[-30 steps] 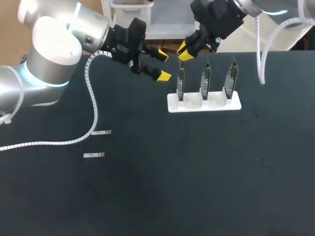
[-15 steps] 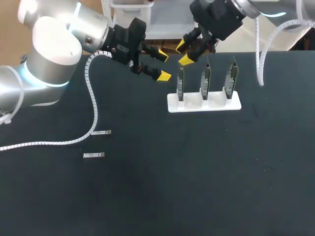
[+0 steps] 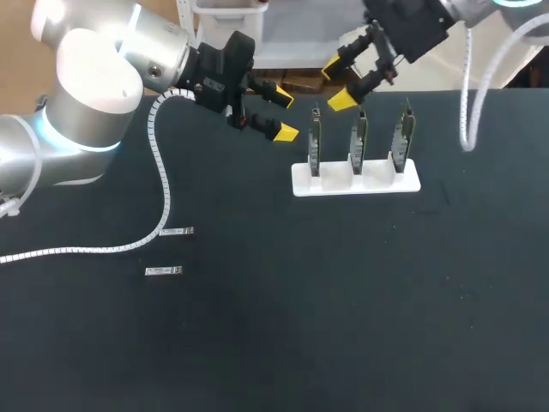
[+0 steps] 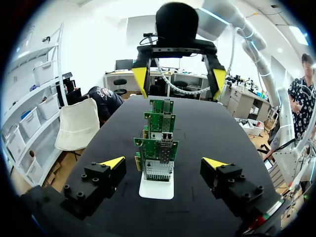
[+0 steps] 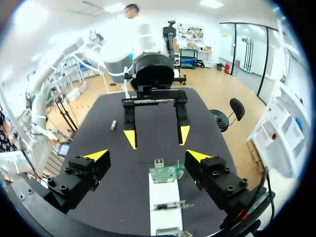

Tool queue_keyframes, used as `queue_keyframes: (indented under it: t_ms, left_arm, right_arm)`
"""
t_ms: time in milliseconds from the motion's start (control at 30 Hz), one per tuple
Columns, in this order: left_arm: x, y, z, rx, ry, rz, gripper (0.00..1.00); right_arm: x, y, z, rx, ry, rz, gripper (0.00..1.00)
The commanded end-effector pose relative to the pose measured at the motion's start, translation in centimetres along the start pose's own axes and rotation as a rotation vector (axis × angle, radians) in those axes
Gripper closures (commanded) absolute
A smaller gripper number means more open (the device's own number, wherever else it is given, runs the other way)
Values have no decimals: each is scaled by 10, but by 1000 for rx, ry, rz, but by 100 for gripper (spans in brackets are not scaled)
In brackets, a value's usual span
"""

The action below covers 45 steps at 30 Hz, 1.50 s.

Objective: Pick up the optical module with the left hand, and insert it into the network port with the right hand.

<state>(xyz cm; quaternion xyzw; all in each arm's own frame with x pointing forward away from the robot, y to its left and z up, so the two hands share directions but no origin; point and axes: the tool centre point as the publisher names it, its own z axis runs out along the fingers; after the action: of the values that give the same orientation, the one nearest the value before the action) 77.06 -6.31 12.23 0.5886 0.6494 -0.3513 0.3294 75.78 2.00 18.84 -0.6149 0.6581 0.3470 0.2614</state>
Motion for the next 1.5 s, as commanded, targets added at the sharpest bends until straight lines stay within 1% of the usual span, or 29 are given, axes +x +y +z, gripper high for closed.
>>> queue_keyframes:
  t_ms: [33,167,200,233,267,400,533,733,967,1500]
  left_arm:
    - [-1,1,0,1,4,-2,0]
    - [-1,1,0,1,4,-2,0]
    - [-1,1,0,1,4,-2,0]
    - [-1,1,0,1,4,-2,0]
    - [-1,1,0,1,4,-2,0]
    - [-1,1,0,1,4,-2,0]
    - [-1,1,0,1,4,-2,0]
    - [-1,1,0,1,4,-2,0]
    - [-1,1,0,1,4,-2,0]
    - [-1,1,0,1,4,-2,0]
  right_arm:
    - [5,-12,-12,-122,-35,15,0]
    - [7,-10,-14,-112,-26,-5,0]
    - [8,-8,-13,-108,-22,-11,27]
    - [9,-7,-13,-96,-17,-22,76]
    - [9,-6,-12,-88,-14,-27,100]
    - [12,-3,-7,-32,-7,-26,100]
    - [15,2,-2,41,-5,-28,100]
    - [13,5,10,89,3,-41,100]
    - [7,3,17,96,8,-60,100]
    - [3,-16,26,69,27,-75,100]
